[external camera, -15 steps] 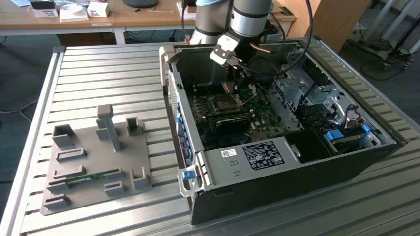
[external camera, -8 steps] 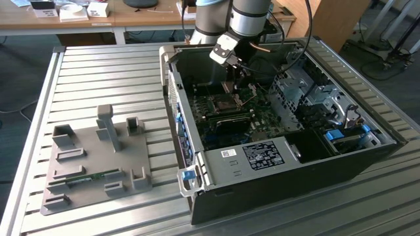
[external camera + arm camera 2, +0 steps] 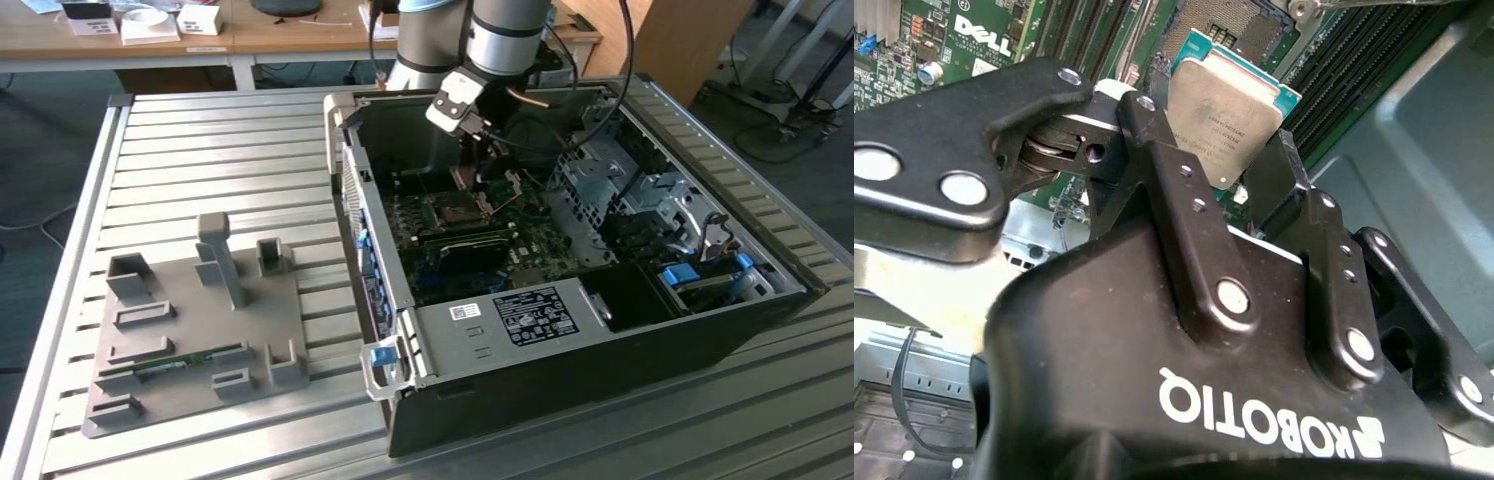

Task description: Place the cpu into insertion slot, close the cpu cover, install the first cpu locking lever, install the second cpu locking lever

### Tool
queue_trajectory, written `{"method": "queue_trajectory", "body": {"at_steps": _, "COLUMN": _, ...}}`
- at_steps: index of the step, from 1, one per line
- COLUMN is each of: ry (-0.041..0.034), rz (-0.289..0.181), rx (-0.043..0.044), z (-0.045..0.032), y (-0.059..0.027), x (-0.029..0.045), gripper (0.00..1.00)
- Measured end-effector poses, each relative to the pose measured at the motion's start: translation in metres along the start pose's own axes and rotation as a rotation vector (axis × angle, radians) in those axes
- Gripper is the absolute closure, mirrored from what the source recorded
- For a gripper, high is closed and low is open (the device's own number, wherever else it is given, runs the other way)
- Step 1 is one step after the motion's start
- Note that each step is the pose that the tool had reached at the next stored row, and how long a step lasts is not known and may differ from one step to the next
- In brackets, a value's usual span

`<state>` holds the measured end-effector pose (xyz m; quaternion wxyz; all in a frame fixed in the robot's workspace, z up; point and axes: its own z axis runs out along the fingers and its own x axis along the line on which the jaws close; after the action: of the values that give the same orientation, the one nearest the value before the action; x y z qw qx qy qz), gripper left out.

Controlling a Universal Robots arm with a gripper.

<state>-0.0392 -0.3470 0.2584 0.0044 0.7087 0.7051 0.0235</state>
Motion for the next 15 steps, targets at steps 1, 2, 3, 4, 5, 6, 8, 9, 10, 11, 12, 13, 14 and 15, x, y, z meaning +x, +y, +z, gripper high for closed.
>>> {"method": "queue_trajectory", "body": {"at_steps": 1, "ry": 0.0, "rz": 0.0, "rx": -0.0002, "z": 0.0007, "y": 0.0, "x": 0.0, "gripper": 0.46}}
{"method": "queue_trajectory", "body": {"at_steps": 2, "ry": 0.0, "rz": 0.0, "rx": -0.0004, "z": 0.0014, "y": -0.0001, "x": -0.0001, "gripper": 0.46}}
{"method": "queue_trajectory", "body": {"at_steps": 3, "ry": -0.0001, "rz": 0.0, "rx": -0.0005, "z": 0.0022, "y": -0.0001, "x": -0.0001, "gripper": 0.46}}
{"method": "queue_trajectory", "body": {"at_steps": 4, "ry": -0.0001, "rz": 0.0, "rx": -0.0006, "z": 0.0028, "y": -0.0001, "x": -0.0001, "gripper": 0.46}}
{"method": "queue_trajectory", "body": {"at_steps": 5, "ry": -0.0001, "rz": 0.0, "rx": -0.0007, "z": 0.0036, "y": -0.0002, "x": -0.0001, "gripper": 0.46}}
{"method": "queue_trajectory", "body": {"at_steps": 6, "ry": -0.0001, "rz": 0.0, "rx": -0.0009, "z": 0.0045, "y": -0.0002, "x": -0.0001, "gripper": 0.46}}
{"method": "queue_trajectory", "body": {"at_steps": 8, "ry": -0.0001, "rz": 0.0, "rx": -0.0012, "z": 0.0067, "y": -0.0004, "x": -0.0002, "gripper": 0.46}}
{"method": "queue_trajectory", "body": {"at_steps": 9, "ry": -0.0001, "rz": 0.0, "rx": -0.0012, "z": 0.0079, "y": -0.0007, "x": -0.0002, "gripper": 0.46}}
{"method": "queue_trajectory", "body": {"at_steps": 10, "ry": 0.0, "rz": 0.0, "rx": -0.0014, "z": 0.0093, "y": -0.0011, "x": -0.0003, "gripper": 0.46}}
{"method": "queue_trajectory", "body": {"at_steps": 11, "ry": 0.0, "rz": 0.0, "rx": -0.0016, "z": 0.0109, "y": -0.0016, "x": -0.0003, "gripper": 0.46}}
{"method": "queue_trajectory", "body": {"at_steps": 12, "ry": 0.0, "rz": 0.0, "rx": -0.0017, "z": 0.0125, "y": -0.0021, "x": -0.0003, "gripper": 0.46}}
{"method": "queue_trajectory", "body": {"at_steps": 13, "ry": 0.0, "rz": 0.0, "rx": -0.0018, "z": 0.0138, "y": -0.0025, "x": -0.0004, "gripper": 0.46}}
{"method": "queue_trajectory", "body": {"at_steps": 14, "ry": 0.0, "rz": 0.0, "rx": -0.002, "z": 0.0144, "y": -0.0028, "x": -0.0004, "gripper": 0.46}}
{"method": "queue_trajectory", "body": {"at_steps": 15, "ry": -0.0001, "rz": 0.0, "rx": -0.002, "z": 0.0143, "y": -0.0028, "x": -0.0004, "gripper": 0.46}}
